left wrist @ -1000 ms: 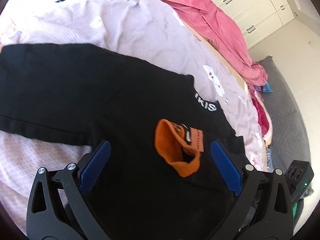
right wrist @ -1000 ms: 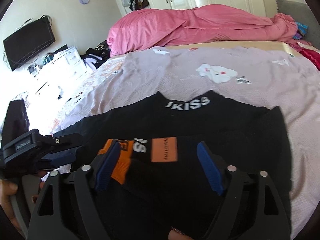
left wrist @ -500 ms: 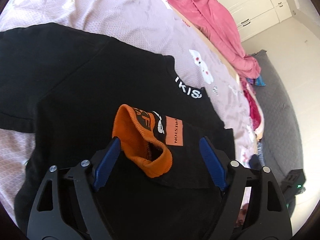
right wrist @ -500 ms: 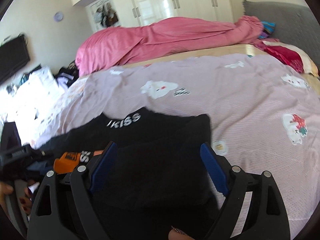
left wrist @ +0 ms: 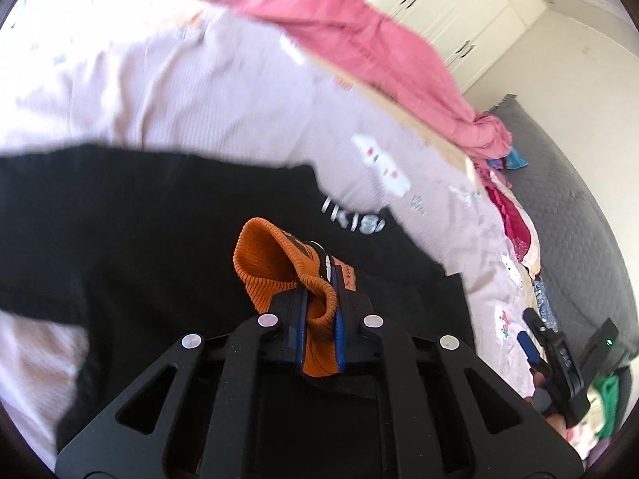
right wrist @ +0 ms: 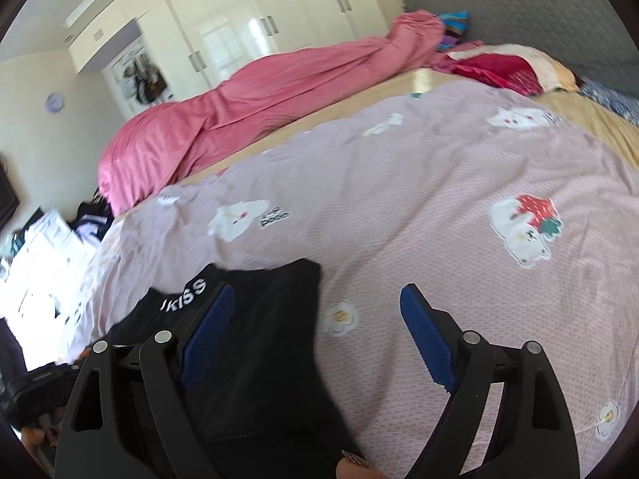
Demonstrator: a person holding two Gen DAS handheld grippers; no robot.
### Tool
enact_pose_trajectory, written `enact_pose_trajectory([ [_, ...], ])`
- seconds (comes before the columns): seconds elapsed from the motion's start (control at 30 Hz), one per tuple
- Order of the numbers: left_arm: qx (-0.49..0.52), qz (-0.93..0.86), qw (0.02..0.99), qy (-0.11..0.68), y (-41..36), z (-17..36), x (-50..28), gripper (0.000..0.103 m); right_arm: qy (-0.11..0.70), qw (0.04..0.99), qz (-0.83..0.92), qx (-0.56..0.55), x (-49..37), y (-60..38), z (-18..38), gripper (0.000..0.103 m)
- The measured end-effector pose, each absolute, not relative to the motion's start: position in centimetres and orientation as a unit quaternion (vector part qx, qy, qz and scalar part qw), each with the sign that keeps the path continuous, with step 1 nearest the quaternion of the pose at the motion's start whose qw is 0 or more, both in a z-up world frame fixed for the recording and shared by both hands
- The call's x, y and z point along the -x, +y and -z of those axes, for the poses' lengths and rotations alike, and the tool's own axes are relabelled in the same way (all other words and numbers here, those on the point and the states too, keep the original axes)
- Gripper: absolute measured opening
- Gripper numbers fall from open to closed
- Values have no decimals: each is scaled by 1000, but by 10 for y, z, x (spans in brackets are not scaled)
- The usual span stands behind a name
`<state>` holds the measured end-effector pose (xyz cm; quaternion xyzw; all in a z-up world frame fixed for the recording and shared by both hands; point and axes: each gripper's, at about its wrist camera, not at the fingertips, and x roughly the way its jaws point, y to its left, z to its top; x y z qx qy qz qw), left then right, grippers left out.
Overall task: Fold small clothes
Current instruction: 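Grasp the folded orange cuff with the left gripper, then lay the cuff flat on the shirt body and open the left gripper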
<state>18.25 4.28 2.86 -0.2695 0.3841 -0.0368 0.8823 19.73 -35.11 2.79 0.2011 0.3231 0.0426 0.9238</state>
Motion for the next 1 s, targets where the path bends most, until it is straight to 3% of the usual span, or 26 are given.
enact_pose_trajectory([
  [0.17, 239, 25, 902, 359, 50, -51, -174, 3, 330, 921, -39, -201, -198, -350, -24, 84],
  [0.43, 225, -16, 892, 391, 64, -30, -168, 5, 348, 923, -59, -154, -200, -320, -18, 84],
  [0.7, 188, -31, 905, 381, 69, -48, -156, 6, 363, 920, -114, -96, -196, -271, -12, 84],
  [1.0, 148, -2, 872, 467, 35, 3, -177, 26, 411, 892, -185, -21, -190, -219, 9, 84],
])
